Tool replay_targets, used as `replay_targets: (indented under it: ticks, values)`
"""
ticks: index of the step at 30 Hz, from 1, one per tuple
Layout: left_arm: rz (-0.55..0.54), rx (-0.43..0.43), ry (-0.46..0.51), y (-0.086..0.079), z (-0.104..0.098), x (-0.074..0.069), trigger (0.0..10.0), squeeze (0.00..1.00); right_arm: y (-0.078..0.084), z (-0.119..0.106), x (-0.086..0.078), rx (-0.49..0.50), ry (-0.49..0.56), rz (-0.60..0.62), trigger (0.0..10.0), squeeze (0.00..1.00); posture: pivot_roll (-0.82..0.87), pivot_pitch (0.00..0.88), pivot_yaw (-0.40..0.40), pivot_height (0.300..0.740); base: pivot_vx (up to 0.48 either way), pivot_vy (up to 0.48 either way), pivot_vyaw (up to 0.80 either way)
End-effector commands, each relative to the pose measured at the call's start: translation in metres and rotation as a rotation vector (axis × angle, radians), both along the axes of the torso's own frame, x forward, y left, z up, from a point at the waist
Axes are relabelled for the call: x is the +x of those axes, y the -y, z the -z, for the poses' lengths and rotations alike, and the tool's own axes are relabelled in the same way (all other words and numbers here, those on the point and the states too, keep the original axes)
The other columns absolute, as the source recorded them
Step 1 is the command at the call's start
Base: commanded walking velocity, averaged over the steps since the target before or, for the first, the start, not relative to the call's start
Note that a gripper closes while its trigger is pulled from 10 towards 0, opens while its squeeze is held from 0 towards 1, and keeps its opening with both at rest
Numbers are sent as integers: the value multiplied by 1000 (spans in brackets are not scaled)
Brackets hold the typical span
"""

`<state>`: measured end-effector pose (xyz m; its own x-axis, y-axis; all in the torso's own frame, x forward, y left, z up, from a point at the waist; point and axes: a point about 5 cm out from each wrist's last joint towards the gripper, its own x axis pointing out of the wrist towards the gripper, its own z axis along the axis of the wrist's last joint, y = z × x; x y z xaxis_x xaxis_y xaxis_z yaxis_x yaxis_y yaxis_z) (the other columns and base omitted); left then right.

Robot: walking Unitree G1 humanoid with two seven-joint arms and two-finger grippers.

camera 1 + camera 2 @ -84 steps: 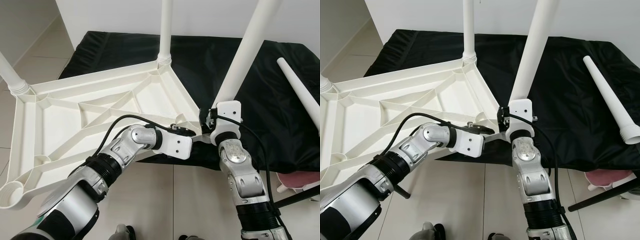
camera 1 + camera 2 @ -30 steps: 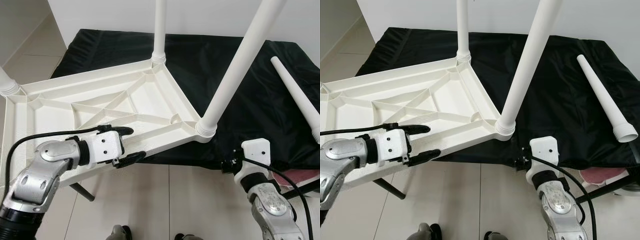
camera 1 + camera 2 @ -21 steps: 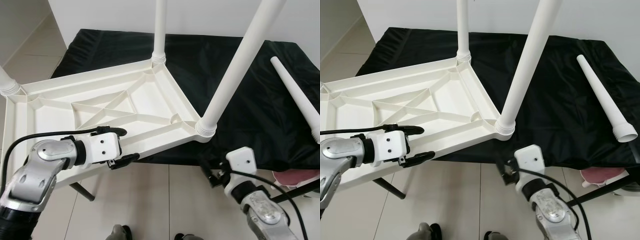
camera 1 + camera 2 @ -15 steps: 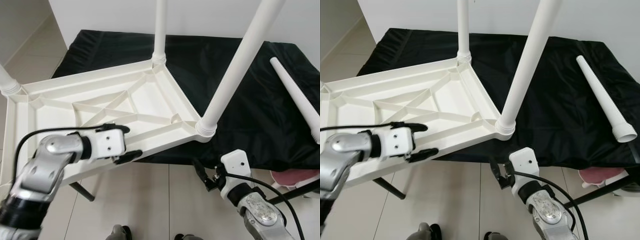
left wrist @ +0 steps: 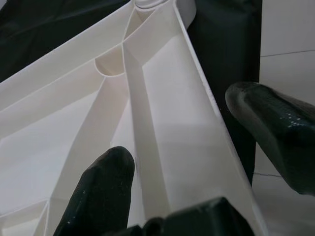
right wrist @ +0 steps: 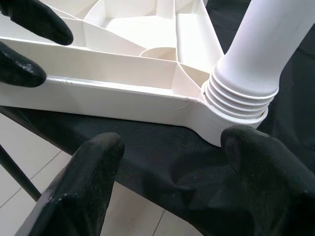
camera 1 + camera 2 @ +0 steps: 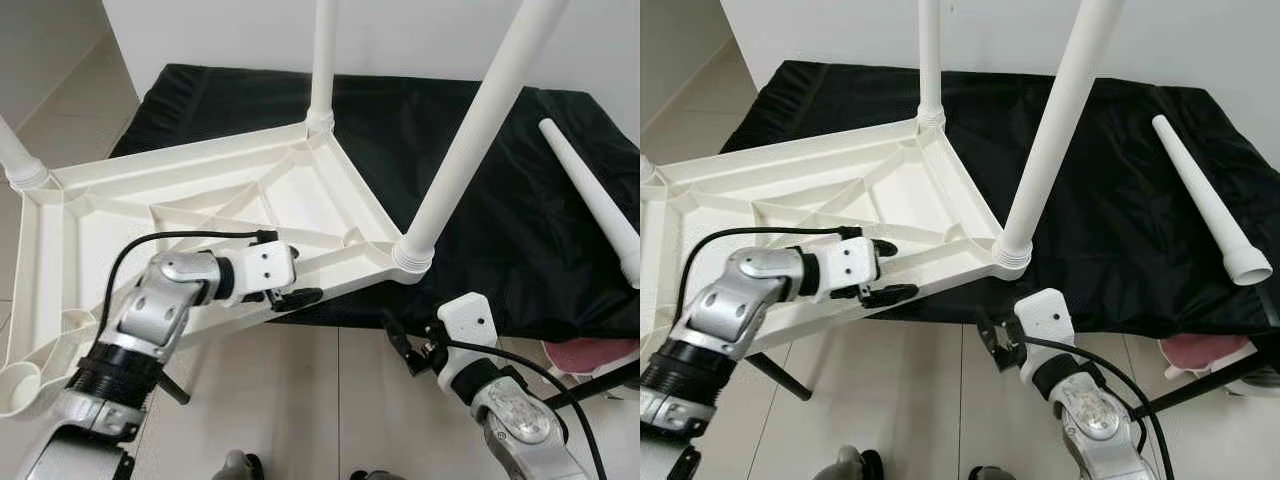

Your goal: Building children table

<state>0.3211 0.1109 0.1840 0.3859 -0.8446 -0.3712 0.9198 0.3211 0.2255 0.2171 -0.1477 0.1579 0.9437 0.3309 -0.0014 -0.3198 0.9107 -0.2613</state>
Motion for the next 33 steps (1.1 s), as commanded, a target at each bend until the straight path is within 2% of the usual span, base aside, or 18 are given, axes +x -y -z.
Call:
replay_targets:
  ticks: [1, 4, 5, 15, 21, 26, 30, 31, 33]
  values:
    - [-67, 12, 53, 2, -1, 5, 10000, 1000, 1, 3, 0, -4, -11, 3, 10000, 0, -45, 117, 11, 740, 0, 0, 0]
    - [-74, 74, 100, 3, 7, 8, 10000, 1000, 0, 3, 0, -2, -8, 8, 10000, 0, -44, 116, 12, 740, 0, 0, 0]
    - [-82, 81, 111, 3, 9, 9, 10000, 0, 0, 3, 1, 0, -5, 6, 10000, 0, -42, 115, 11, 740, 0, 0, 0]
    - [-111, 87, 93, 2, 14, 14, 10000, 0, -2, 0, 4, 4, 4, -2, 10000, 0, -35, 125, 6, 740, 0, 0, 0]
    - [-118, 117, 47, 4, 26, 20, 10000, 0, -5, -2, 9, 8, 13, -14, 10000, 0, -28, 134, 9, 740, 0, 0, 0]
    - [-62, 193, 49, 9, 34, 23, 10000, 0, -7, -4, 11, 11, 26, -17, 10000, 0, -29, 139, 19, 740, 0, 0, 0]
    - [-56, 203, 47, 10, 36, 25, 10000, 0, -7, -5, 12, 12, 32, -12, 10000, 0, -34, 140, 23, 740, 0, 0, 0]
    - [-48, 202, 46, 11, 35, 25, 4784, 0, -6, -6, 12, 13, 35, -7, 10000, 0, -36, 140, 25, 740, 0, 0, 0]
    - [-38, 202, 45, 12, 35, 25, 4784, 0, -6, -6, 12, 14, 36, -4, 10000, 0, -38, 142, 28, 740, 0, 0, 0]
